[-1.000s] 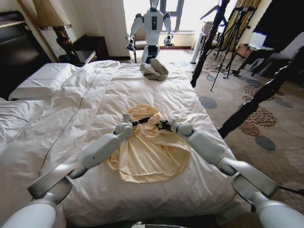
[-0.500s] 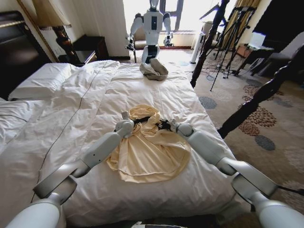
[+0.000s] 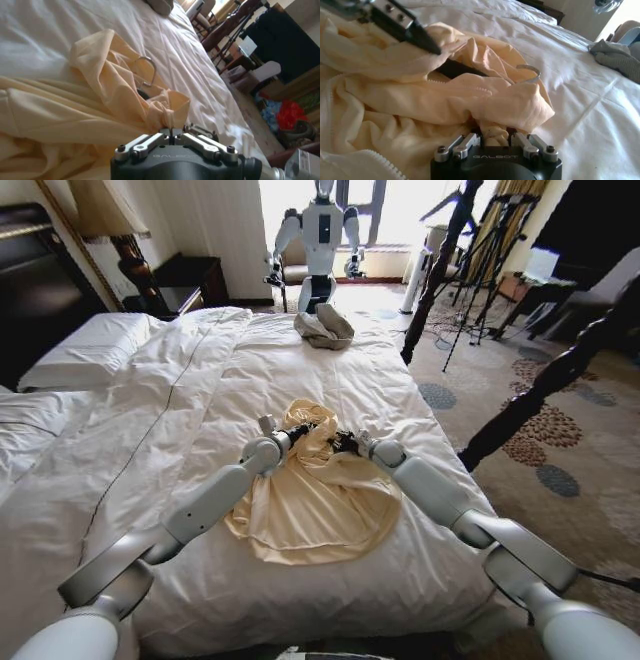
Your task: Pick up the clothes from the bed and hang them on the clothes hanger.
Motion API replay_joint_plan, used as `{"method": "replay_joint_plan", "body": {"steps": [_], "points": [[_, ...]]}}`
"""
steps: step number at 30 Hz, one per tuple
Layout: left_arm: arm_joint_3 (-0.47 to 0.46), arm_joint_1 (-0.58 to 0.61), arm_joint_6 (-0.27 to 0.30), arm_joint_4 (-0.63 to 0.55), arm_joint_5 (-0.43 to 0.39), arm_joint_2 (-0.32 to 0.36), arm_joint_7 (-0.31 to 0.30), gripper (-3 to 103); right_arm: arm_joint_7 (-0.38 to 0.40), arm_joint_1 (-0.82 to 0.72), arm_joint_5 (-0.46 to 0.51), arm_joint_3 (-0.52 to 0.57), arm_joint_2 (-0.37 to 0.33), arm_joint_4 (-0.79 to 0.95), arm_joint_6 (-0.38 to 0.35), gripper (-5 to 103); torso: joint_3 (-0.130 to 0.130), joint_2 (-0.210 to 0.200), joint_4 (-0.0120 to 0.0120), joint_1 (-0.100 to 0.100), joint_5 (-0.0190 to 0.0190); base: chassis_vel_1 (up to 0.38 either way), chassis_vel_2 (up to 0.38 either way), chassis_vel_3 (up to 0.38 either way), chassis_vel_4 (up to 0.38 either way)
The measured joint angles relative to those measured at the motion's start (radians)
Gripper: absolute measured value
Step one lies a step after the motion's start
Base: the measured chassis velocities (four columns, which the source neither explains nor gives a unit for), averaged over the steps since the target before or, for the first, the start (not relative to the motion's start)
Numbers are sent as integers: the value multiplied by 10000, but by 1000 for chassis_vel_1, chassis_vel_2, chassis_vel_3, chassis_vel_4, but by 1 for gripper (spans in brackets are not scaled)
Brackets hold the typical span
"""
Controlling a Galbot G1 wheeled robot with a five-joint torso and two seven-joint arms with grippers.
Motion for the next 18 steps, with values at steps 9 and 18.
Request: {"method": "replay_joint_plan", "body": {"steps": [9, 18], "points": [[-15, 1181, 330, -1368, 70, 70, -1001, 11, 362, -143, 12, 6, 165, -77, 267, 22, -1, 0, -4, -1, -3, 0, 0, 0, 0], [-704, 701, -193, -804, 1171, -80, -1014, 44, 433, -263, 12, -13, -143, 499, 401, 22, 0, -1, 1, 2, 1, 0, 0, 0, 0]]}}
